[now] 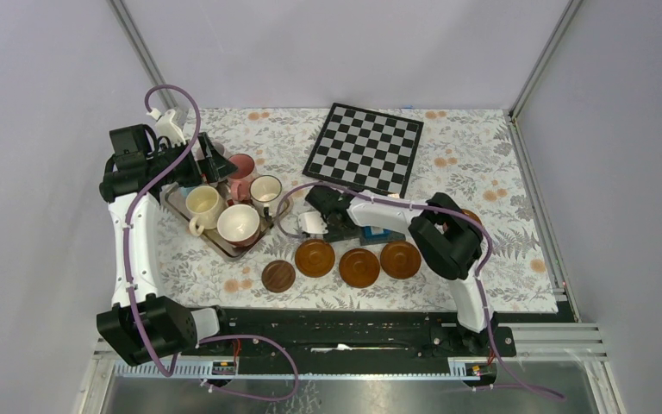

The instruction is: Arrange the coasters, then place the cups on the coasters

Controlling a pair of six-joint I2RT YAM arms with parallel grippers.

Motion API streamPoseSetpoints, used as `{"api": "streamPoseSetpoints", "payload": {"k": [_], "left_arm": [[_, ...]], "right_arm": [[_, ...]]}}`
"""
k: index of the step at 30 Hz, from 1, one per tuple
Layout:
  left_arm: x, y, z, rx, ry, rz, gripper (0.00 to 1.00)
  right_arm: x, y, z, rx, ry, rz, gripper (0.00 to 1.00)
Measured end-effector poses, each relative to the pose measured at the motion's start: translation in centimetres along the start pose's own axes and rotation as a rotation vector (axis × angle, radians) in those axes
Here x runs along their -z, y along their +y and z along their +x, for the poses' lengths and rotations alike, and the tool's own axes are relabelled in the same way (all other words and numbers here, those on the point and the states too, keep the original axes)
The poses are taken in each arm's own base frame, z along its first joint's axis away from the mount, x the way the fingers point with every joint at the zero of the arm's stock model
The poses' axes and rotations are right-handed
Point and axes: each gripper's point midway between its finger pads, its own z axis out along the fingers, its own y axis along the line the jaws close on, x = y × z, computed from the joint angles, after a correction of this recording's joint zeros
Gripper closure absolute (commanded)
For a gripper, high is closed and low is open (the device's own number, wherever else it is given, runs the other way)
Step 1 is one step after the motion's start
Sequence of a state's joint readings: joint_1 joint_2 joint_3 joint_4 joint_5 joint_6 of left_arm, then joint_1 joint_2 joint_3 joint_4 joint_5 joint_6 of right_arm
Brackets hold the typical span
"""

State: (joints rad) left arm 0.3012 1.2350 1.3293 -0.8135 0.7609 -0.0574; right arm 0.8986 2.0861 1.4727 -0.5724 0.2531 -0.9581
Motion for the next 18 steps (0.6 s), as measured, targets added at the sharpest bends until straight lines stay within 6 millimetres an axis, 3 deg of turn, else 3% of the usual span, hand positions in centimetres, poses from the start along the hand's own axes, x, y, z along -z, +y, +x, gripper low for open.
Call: {"api": "streamPoseSetpoints", "payload": {"k": [18], "left_arm": [[0.0,-0.4,0.0,0.000,0.001,0.022,0.01]], "right_arm": [[-1.1,-2.6,8.3,-0.053,0.096,0.042,0.42]]}}
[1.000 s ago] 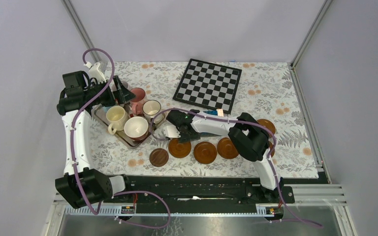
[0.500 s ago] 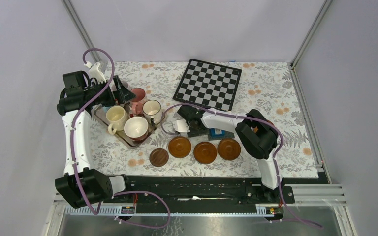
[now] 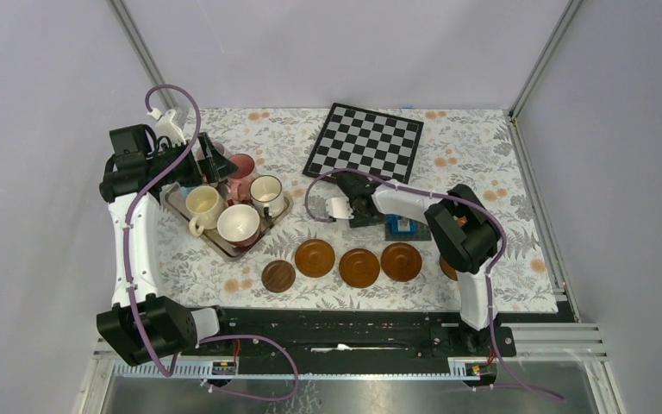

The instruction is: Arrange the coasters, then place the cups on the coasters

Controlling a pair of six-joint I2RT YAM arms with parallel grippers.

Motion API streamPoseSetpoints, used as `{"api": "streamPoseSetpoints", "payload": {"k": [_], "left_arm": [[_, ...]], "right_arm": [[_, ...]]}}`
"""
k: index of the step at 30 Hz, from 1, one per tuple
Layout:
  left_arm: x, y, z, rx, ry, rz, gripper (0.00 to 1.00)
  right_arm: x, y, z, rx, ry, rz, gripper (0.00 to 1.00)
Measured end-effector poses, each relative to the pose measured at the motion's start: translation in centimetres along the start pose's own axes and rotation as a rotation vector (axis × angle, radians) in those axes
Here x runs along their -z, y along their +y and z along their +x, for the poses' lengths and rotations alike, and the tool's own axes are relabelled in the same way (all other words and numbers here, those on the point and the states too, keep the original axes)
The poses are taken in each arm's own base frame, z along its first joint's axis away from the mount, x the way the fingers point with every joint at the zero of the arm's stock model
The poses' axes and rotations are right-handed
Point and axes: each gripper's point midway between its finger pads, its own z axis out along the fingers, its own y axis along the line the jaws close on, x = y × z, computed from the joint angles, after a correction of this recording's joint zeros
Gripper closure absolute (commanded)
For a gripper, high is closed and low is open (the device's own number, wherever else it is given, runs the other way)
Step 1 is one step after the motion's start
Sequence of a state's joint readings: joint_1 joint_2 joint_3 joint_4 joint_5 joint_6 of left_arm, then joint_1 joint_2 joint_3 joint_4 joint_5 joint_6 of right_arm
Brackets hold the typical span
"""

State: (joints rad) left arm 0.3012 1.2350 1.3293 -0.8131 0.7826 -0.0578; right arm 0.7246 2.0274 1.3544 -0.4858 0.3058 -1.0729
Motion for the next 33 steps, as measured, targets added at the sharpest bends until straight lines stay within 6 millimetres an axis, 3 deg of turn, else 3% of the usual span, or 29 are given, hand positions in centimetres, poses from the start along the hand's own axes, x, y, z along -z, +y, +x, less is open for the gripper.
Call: {"api": "streamPoseSetpoints", "payload": {"k": [7,16,20,26,29,33], "left_arm": [[0.0,0.0,0.0,0.000,0.000,0.001,0.01],[0.0,-0.1,0.0,0.000,0.000,0.005,0.01],[0.0,-0.1,0.0,0.000,0.000,0.008,0.01],[0.0,-0.2,0.0,0.000,0.000,0.013,0.01],[0.0,-0.3,0.0,0.000,0.001,0.019,0.01],[0.0,-0.4,0.0,0.000,0.001,0.023,0.01]], "right_arm": [[-0.8,-1.0,4.0,-0.005,0.048,0.005,0.42],[-1.4,-2.4,7.0,-0.040,0.069,0.013,0.39],[-0.2,-2.2,6.4,-0.047,0.027,-0.018,0.38],[5.0,-1.3,3.4,0.006,-0.083,-0.007,0.41],[6.6,0.5,2.1,0.038,-0.132,-0.024,0.45],[6.2,3.9,2.8,0.070,-0.119,-0.097,0.51]]}}
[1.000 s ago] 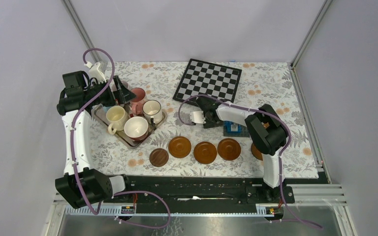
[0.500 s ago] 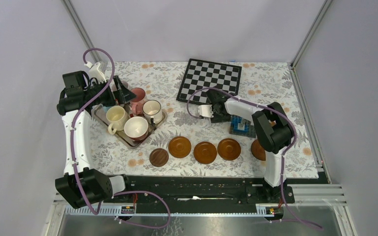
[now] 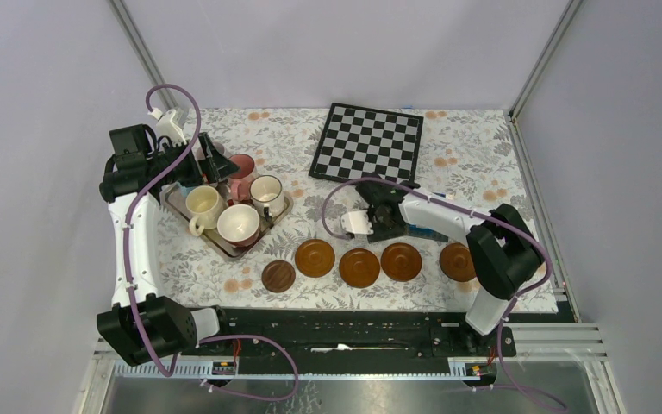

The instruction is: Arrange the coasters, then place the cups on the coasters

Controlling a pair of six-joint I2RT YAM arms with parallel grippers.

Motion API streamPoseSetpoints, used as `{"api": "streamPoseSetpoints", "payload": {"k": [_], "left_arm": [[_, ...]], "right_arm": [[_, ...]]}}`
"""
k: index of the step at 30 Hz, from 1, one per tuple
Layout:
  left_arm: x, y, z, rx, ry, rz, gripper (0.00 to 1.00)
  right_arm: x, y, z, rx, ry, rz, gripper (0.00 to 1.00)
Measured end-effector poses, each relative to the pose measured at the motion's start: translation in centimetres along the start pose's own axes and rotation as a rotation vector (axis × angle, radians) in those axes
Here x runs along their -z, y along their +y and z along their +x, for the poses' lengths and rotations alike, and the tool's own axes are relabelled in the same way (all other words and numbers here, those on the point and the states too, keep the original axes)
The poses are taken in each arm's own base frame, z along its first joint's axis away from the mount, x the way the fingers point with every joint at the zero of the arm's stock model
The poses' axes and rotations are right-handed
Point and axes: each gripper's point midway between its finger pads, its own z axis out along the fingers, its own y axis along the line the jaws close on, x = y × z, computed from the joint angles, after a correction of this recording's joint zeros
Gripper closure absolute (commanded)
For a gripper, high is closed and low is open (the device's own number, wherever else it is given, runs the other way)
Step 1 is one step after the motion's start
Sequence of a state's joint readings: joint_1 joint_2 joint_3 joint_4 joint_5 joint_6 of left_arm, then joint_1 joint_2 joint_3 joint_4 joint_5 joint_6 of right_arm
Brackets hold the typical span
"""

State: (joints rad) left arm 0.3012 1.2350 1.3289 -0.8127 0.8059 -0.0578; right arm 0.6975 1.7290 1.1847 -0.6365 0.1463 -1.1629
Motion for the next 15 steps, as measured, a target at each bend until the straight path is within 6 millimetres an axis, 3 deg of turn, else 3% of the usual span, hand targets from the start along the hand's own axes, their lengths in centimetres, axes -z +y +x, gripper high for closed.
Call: {"api": "streamPoseSetpoints", "payload": {"k": [7,11,15], "left_arm": [[0.0,-0.1,0.0,0.000,0.000,0.006,0.01],[0.0,-0.1,0.0,0.000,0.000,0.006,0.01],[0.0,-0.1,0.0,0.000,0.000,0.007,0.01]], "right_arm": [[-1.7,5.3,2.4,0.038,0.066,-0.130,0.59],[-2.0,6.1,3.4,0.056,0.094,-0.133,0.60],[-2.2,5.7,4.3,0.060,0.117,-0.116,0.60]]}}
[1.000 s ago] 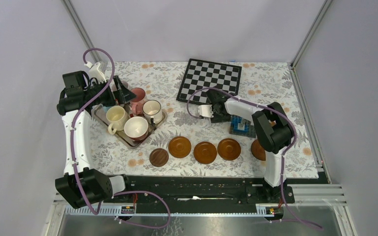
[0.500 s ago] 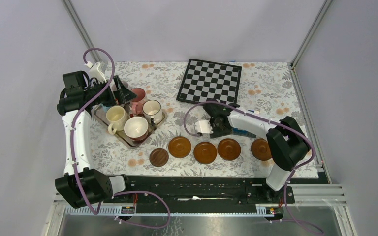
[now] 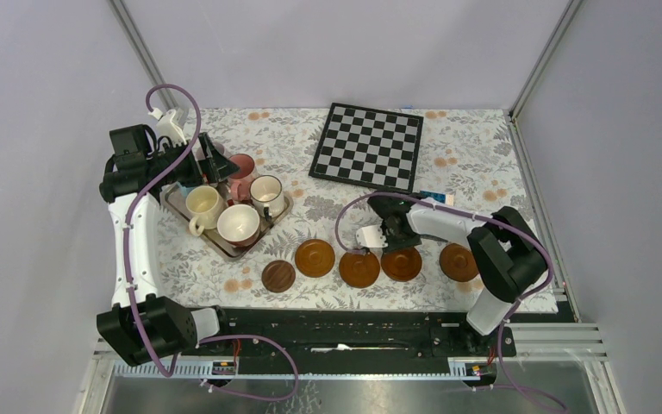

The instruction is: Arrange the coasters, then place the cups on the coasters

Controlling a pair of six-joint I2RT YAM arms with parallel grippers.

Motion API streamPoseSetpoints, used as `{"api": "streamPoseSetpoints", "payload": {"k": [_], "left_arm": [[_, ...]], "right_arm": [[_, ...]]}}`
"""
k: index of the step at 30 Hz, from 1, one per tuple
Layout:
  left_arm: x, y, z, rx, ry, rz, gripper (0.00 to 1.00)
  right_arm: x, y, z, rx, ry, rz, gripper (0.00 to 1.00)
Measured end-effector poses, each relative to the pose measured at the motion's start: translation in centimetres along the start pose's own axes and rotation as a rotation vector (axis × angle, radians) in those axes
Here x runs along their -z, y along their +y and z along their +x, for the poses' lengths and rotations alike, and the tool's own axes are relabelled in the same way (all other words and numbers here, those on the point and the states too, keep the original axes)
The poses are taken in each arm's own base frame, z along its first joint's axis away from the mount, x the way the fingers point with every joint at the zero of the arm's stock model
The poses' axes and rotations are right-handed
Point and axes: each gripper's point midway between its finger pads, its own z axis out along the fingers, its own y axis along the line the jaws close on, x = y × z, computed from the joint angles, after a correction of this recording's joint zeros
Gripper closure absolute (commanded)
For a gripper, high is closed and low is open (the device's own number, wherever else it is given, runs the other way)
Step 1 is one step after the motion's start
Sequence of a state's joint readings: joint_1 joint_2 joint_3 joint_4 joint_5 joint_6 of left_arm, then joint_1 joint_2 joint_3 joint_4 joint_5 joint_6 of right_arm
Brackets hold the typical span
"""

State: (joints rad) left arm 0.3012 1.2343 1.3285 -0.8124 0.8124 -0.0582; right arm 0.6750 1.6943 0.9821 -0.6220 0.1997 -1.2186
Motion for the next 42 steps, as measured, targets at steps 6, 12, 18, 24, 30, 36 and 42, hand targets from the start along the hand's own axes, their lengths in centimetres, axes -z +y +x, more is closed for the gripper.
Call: {"api": "streamPoseSetpoints", "payload": {"k": [6,12,18,24,30,36,42], "left_arm": [[0.0,0.0,0.0,-0.001,-0.001,0.000,0.01],[0.1,0.0,0.0,0.000,-0.002,-0.002,0.01],[0.0,0.2,0.1,0.005,-0.001,-0.005,0.01],[0.0,0.3,0.3,0.007,0.000,-0.006,0.01],[0.0,0.3,0.3,0.007,0.000,-0.006,0.01],[0.0,0.3,0.2,0.006,0.000,-0.006,0.01],[0.0,0.3,0.3,0.002,0.000,-0.006,0.01]], "right_arm": [[-0.7,-1.0,2.2,-0.063,0.010,0.008,0.61],[-1.5,-1.7,4.2,-0.109,0.028,-0.005,0.61],[-2.3,-4.0,6.3,-0.162,0.056,0.025,0.61],[-3.2,-6.2,9.0,-0.238,0.088,0.044,0.62],[-3.4,-6.0,11.4,-0.264,0.109,-0.014,0.62],[-3.5,-5.8,13.2,-0.272,0.126,-0.078,0.61],[-4.2,-13.5,15.3,-0.358,0.111,0.143,0.61]]}}
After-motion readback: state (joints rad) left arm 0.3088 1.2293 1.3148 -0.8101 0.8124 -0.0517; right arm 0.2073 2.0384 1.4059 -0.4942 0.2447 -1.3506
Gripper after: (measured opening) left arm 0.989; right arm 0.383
